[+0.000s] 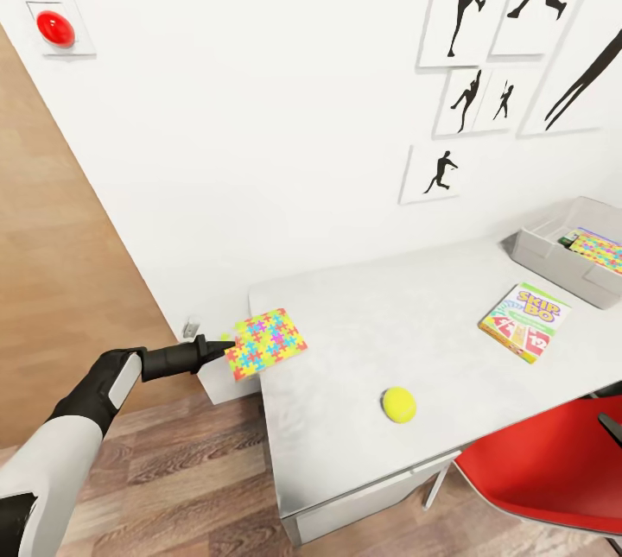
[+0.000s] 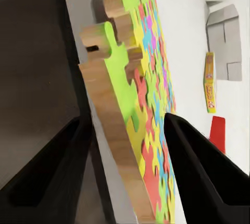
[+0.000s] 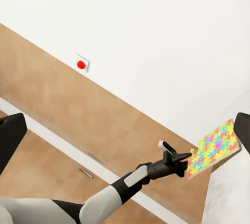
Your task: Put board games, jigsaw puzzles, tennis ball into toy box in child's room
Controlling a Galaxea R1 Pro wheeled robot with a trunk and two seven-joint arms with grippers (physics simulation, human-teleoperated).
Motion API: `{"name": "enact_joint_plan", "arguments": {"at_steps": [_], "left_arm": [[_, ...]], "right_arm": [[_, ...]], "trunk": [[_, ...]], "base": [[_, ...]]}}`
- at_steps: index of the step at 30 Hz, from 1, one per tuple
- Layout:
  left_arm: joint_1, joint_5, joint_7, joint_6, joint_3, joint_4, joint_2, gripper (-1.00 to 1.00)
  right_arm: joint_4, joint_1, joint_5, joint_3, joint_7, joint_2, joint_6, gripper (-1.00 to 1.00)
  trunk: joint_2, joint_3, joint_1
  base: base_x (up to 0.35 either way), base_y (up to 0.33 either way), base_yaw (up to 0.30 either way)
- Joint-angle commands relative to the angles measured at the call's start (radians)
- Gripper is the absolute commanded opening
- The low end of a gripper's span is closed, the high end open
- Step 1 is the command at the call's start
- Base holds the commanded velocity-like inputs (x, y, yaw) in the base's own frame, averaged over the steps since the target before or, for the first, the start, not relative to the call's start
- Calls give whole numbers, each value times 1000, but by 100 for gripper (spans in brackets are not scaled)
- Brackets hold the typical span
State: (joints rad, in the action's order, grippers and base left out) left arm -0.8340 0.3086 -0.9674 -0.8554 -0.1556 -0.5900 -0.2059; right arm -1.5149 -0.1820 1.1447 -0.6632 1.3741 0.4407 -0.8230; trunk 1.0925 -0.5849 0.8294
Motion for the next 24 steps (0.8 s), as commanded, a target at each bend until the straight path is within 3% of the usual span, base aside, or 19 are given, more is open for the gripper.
{"name": "enact_joint_plan", "arguments": {"at_steps": [1,7,18,24], "left_arm": [[-1,-10,-4,4,-1,1,0,-100],[-1,-9,-5,2,-2,1,-1,-100],[-1,-5,-8,-8,-3,1,-3,-100],[-1,-5,-10,-9,-3,1,-17,-100]], "right_arm": [[-1,-1,6,0,-1,0,-8,100],[0,-1,6,-1,-1,1,-8,100],[1,-1,6,-1,-1,1,-9,100],[1,-1,6,0,-1,1,-8,100]], "trunk": [[1,-1,0],[1,-1,0],[-76,34,-42],[-118,53,-65]], "base": [[0,0,0],[0,0,0],[0,0,0],[0,0,0]]}}
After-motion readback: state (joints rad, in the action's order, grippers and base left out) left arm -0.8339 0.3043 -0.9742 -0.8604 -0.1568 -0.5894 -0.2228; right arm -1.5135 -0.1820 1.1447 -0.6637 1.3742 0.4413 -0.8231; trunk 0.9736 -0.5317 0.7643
